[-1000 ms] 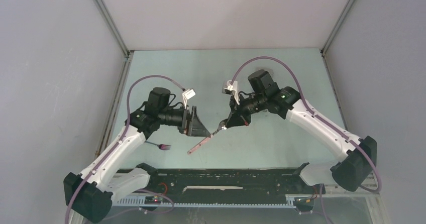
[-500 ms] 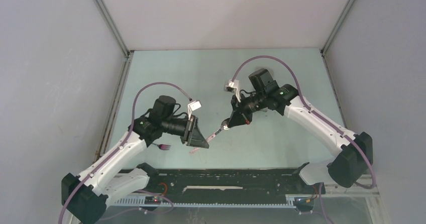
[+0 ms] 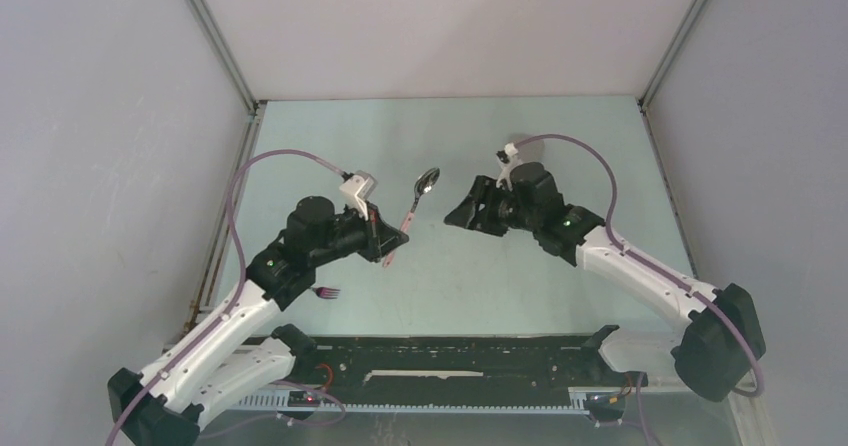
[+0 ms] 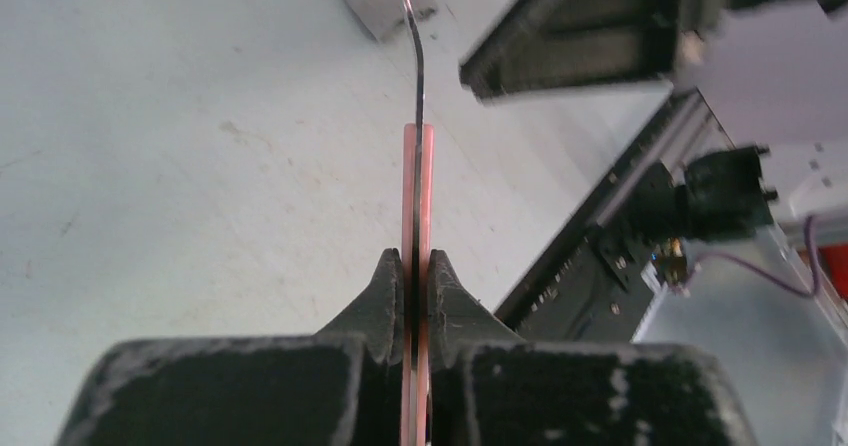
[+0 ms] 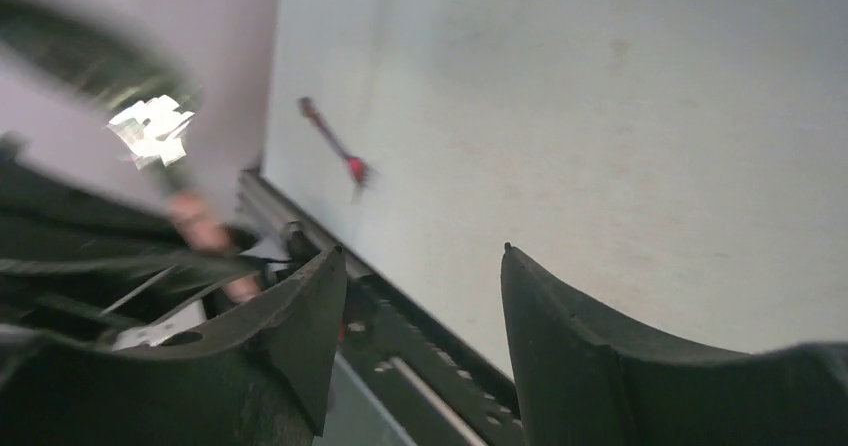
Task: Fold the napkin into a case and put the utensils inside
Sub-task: Pass from the right arm to the left, then pass from the left arm to the right
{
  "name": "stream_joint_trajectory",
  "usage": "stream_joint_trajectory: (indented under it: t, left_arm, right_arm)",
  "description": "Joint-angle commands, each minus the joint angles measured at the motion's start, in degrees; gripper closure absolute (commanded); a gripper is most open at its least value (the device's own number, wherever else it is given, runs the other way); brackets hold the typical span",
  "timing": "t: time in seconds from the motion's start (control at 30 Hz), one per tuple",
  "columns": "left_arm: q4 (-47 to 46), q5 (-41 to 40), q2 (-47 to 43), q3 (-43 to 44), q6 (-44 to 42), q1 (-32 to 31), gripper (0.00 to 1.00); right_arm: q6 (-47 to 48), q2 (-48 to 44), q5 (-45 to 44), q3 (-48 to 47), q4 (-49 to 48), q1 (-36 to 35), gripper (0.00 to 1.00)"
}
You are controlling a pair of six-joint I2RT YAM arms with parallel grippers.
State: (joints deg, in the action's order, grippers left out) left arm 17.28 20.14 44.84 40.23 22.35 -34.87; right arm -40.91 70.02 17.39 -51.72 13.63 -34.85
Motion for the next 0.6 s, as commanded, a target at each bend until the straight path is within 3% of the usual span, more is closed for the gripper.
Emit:
stream_joint_trajectory:
  t: [0.0,0.13,0.4,0.57]
  left_arm:
    - [-10.0,-7.0,3.3,0.7,3.7,-0.5,1.0]
    - [-14.0,-5.6,4.1,-0.8,6.2,-0.5,1.0]
    - [-16.6,-4.5,4.3,-2.7,8.3,-1.1,1.0]
    - [-16.8,-3.8,4.9,-2.7,8.8,-1.3,1.0]
  right_arm:
    - [-12.1,-0.8,-13.0,-2.5,-12.8,-8.3,0.34]
    - [-11.6,1.7,-17.4,-5.3,-12.9,-10.7,0.33]
    - [-12.2,6.8,-23.7,-9.5,-15.3,-13.9,0.46]
    - [-11.3,9.7,-23.1,-12.5,-14.0,-14.1,0.57]
